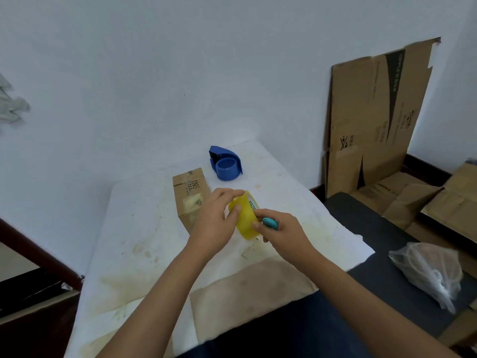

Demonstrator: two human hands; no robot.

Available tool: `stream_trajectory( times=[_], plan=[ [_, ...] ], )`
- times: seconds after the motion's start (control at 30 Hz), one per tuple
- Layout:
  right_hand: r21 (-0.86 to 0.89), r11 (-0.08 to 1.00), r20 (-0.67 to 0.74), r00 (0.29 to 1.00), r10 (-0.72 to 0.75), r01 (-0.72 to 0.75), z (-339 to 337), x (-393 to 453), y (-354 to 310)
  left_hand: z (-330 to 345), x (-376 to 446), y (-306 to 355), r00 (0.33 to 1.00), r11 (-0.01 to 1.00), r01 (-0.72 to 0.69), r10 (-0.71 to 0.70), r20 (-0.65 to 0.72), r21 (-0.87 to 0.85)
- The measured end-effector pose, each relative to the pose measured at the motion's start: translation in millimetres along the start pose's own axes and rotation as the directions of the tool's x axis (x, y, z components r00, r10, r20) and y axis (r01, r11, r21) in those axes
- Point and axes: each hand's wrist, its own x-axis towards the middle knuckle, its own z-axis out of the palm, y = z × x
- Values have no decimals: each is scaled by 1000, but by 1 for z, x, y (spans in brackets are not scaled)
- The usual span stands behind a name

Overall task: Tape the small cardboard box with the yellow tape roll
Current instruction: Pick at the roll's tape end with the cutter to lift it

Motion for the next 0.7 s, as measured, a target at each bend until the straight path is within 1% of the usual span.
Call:
stream_trajectory(
  times=[0.1, 0.17, 0.23, 0.33, 0.37, 0.43, 0.47, 0.5, 0.53, 0.57, 0.6, 0.63, 0.7],
  plan=[
    [-13, 1000, -8, 1000, 10, -10, -1, -1, 5, -5, 5, -4, 991, 987, 108, -98, 93, -115],
    [12, 999, -43, 998, 37, -37, -2, -2, 8, -7, 5, -5, 990, 980, 122, -110, 83, -155],
    [40, 996, -82, 993, 80, -77, -4, -3, 12, -4, 3, -6, 999, 995, 31, -28, 31, -94],
    [23, 993, -104, 988, 113, -112, -5, -3, 18, 5, -5, -9, 991, 990, -134, 132, 34, 54],
    [12, 992, -104, 987, 122, -122, -5, -3, 19, 7, -7, -10, 988, 986, -151, 148, 41, 71],
    [20, 991, -98, 986, 132, -131, -6, -4, 21, 9, -9, -10, 989, 988, -145, 144, 36, 46],
    [49, 990, -96, 986, 140, -135, -7, -5, 20, 10, -9, -11, 992, 993, -117, 116, 39, 18],
    [90, 985, -96, 983, 154, -146, -7, -6, 19, 10, -9, -11, 996, 998, -58, 59, 61, -23],
    [142, 977, -97, 980, 174, -159, -8, -7, 19, 8, -9, -10, 993, 997, 38, -30, 114, -72],
    [190, 967, -93, 977, 193, -173, -10, -7, 19, 7, -10, -10, 974, 980, 142, -113, 197, -140],
    [221, 958, -83, 975, 205, -183, -12, -8, 20, 6, -12, -12, 945, 953, 220, -156, 286, -208],
    [244, 951, -68, 975, 214, -191, -14, -8, 20, 5, -13, -14, 926, 933, 246, -145, 349, -263],
    [288, 936, -28, 975, 218, -201, -19, -9, 23, 5, -16, -20, 914, 914, 216, -66, 400, -343]
  ],
)
